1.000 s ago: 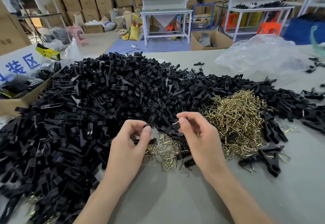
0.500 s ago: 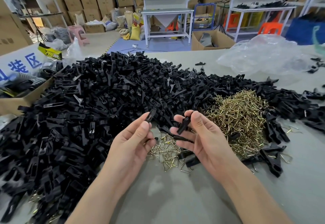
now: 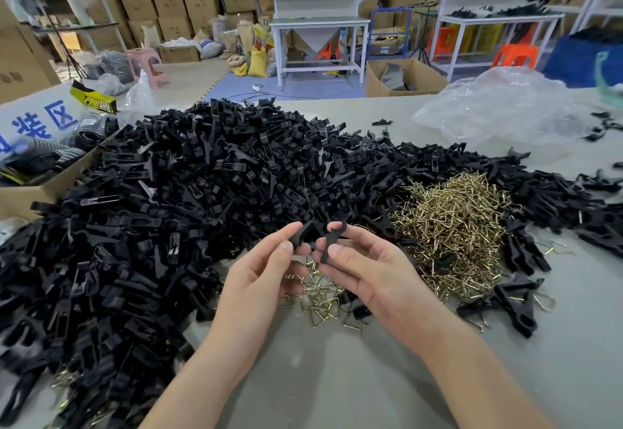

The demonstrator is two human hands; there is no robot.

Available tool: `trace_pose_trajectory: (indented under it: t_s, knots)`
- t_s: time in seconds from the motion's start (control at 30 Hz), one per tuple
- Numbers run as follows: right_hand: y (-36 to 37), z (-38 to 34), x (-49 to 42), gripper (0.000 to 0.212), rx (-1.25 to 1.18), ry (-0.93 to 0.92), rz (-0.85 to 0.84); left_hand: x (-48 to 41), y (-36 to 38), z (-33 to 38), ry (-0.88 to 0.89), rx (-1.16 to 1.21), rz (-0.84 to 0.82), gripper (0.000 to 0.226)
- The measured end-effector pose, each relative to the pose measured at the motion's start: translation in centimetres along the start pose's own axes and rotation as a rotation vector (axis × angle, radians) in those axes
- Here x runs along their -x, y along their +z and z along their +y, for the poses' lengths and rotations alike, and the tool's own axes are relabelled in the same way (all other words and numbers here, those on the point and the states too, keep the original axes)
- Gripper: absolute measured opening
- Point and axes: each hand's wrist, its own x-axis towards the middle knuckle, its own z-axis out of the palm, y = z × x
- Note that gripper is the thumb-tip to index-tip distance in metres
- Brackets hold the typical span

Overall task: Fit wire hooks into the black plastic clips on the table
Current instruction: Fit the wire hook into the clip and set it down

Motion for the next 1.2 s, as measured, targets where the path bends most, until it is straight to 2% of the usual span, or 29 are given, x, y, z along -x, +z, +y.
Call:
trace_pose_trajectory:
  t_s: [0.17,0.3,0.6,0.7,0.83,1.2]
  knots:
    - [-0.03,-0.01,-0.05,0.026,0.079,-0.021,-0.007,0.13,0.04,-0.05,0.129,-0.16,0.063,0.019]
    - [-0.23,0.12,-0.18,0.028,0.207,-0.084,0.027,0.3,0.11,-0.16,0.151,-0.226,0.075,0.012]
    - [-0.06,0.3,0.24,0.034,0.489,-0.171,-0.022,0.6,0.56,-0.06,0.133,-0.232,-0.056,0.019]
    - [-0.2,0.07,0.49,0.036,0.523,-0.176,-0.045,0.5,0.48,-0.12,0.151,-0.266,-0.028,0.016]
    - [-0.1,0.03,0.68,0.035,0.552,-0.169,-0.064,0.28,0.01,-0.17,0.156,-0.284,0.02,0.028]
    - [-0.28,0.45,0.4,0.036,0.616,-0.184,-0.074,0.11,-0.07,-0.37,0.156,-0.308,-0.002,0.032]
